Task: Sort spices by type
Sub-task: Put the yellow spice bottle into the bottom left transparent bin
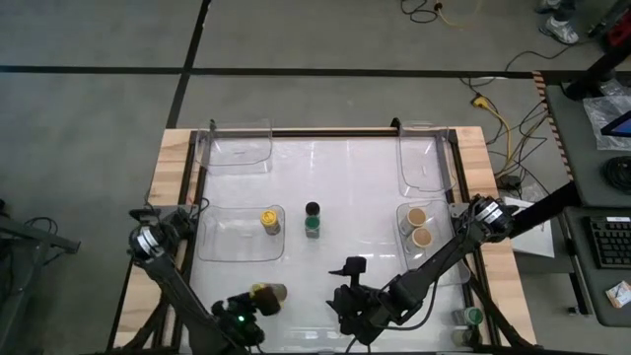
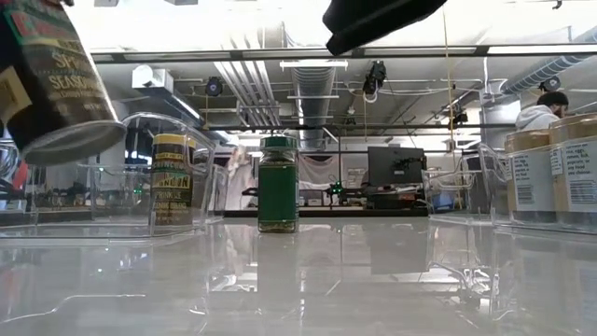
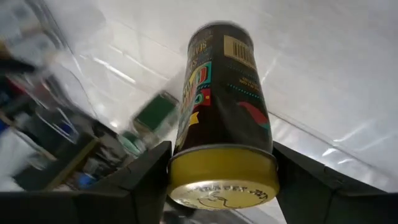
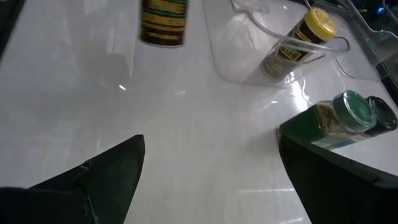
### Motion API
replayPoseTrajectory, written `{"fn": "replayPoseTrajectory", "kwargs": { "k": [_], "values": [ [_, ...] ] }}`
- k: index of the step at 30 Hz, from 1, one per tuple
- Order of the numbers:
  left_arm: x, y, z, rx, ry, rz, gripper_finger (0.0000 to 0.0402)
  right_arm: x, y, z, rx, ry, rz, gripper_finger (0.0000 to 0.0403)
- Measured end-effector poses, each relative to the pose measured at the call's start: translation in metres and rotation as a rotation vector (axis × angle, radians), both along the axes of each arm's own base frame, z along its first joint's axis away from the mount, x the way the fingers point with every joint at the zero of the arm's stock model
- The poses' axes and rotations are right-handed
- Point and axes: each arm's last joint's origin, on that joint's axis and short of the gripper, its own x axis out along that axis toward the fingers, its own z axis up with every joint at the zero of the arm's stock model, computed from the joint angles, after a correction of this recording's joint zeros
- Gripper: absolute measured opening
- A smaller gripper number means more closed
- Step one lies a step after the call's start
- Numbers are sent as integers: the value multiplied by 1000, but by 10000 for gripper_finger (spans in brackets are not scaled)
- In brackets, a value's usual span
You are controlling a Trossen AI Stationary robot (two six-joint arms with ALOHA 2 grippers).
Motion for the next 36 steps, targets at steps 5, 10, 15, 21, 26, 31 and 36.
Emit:
{"fn": "replayPoseTrajectory", "kwargs": {
  "k": [5,10,15,21,26,31,36],
  "values": [
    [12,-11,-3,41,75,-105,230,-3,-2,-2,-13,28,-11,364],
    [21,-11,9,-58,137,-102,230,-3,-2,-2,-12,31,-14,364],
    [29,-4,18,-156,214,-92,230,-2,-3,-2,-5,28,-22,364],
    [38,5,12,-149,276,-104,230,-2,-3,-2,10,22,-35,364],
    [43,9,9,-177,299,-81,230,-2,-3,-2,12,21,-37,364],
    [46,12,5,-181,308,-78,230,-2,-3,-2,18,19,-42,364],
    [44,15,-7,-155,338,-68,230,-2,-3,-2,20,18,-43,364]
  ]
}}
